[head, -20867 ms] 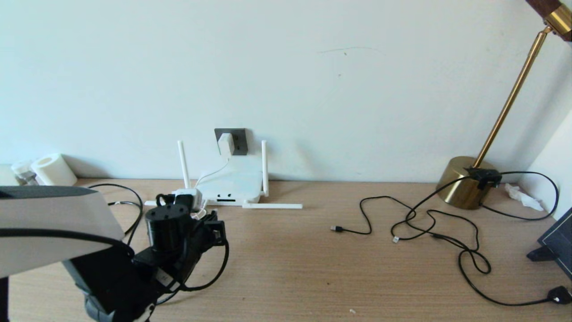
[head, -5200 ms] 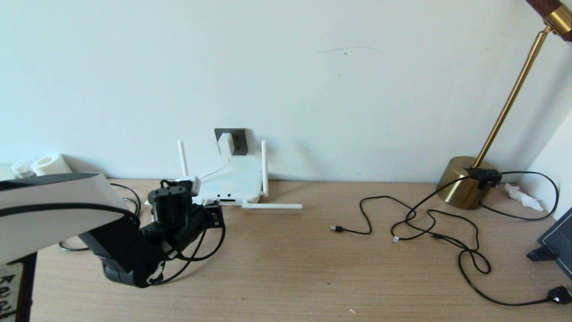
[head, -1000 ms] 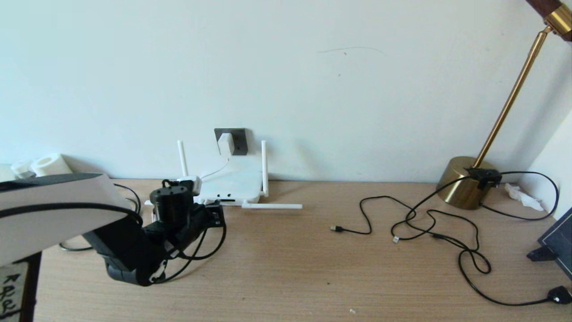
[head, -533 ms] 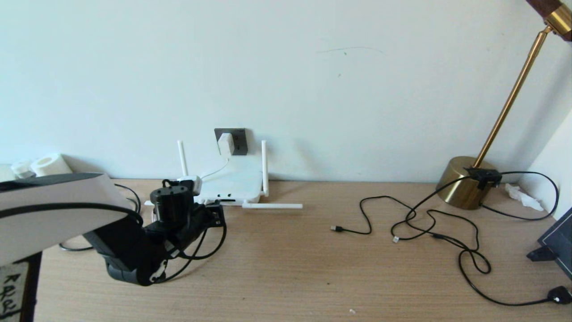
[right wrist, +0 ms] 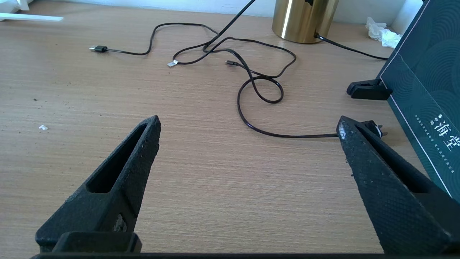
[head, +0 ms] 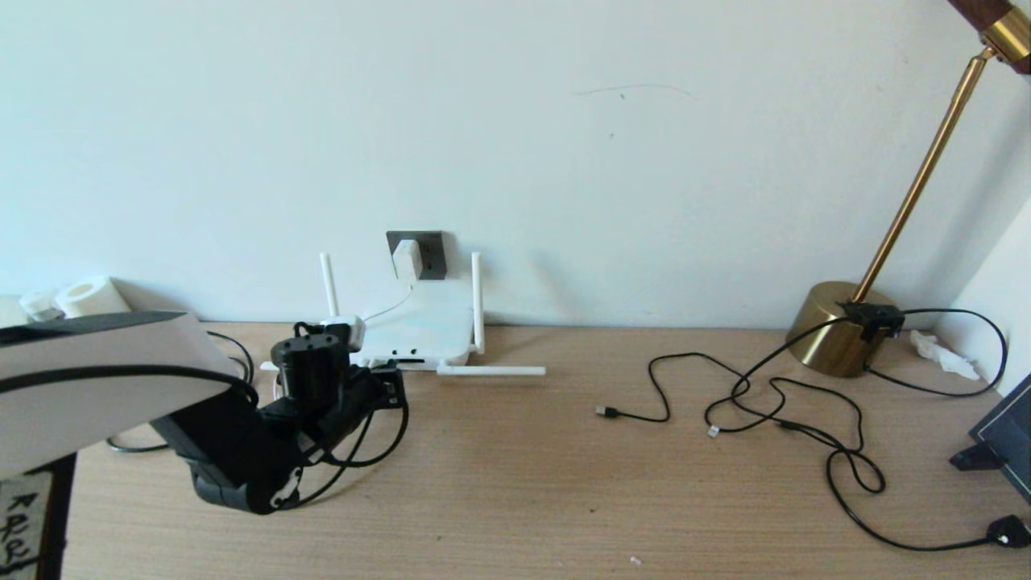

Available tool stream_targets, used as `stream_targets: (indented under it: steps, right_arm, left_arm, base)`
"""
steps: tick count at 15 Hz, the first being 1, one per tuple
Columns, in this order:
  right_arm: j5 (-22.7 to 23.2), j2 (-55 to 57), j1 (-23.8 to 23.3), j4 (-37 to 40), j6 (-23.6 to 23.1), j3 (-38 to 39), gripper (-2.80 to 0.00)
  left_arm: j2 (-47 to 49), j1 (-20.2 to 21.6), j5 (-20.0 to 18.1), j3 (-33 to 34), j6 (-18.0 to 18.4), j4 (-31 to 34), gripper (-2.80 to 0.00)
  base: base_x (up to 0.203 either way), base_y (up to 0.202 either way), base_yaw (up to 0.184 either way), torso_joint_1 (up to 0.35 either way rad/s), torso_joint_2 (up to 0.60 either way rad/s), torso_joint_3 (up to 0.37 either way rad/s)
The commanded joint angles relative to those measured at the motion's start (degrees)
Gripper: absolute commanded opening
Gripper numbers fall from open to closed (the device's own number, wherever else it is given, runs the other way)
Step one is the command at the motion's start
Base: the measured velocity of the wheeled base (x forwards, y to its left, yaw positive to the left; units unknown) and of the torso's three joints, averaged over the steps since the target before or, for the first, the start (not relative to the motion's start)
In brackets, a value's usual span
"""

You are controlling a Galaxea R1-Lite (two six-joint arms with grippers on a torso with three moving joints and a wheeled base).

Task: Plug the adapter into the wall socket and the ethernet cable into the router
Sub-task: Plug cable into router interface

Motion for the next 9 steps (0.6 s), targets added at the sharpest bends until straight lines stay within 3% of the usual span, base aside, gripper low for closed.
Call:
stream_targets:
  steps: [1, 9]
  right_arm:
    - [0.0, 0.1, 0.0, 0.0, 0.0, 0.0, 0.00]
    - [0.0, 0.1, 0.0, 0.0, 0.0, 0.0, 0.00]
  left_arm:
    - [0.1, 0.0, 0.1, -0.1, 0.0, -0.4, -2.80]
    - [0.2, 0.0, 0.2, -0.5, 0.0, -0.3, -2.80]
  base:
    - [0.000, 0.000, 0.000, 0.000, 0.00, 0.000]
    - [0.000, 0.000, 0.000, 0.000, 0.00, 0.000]
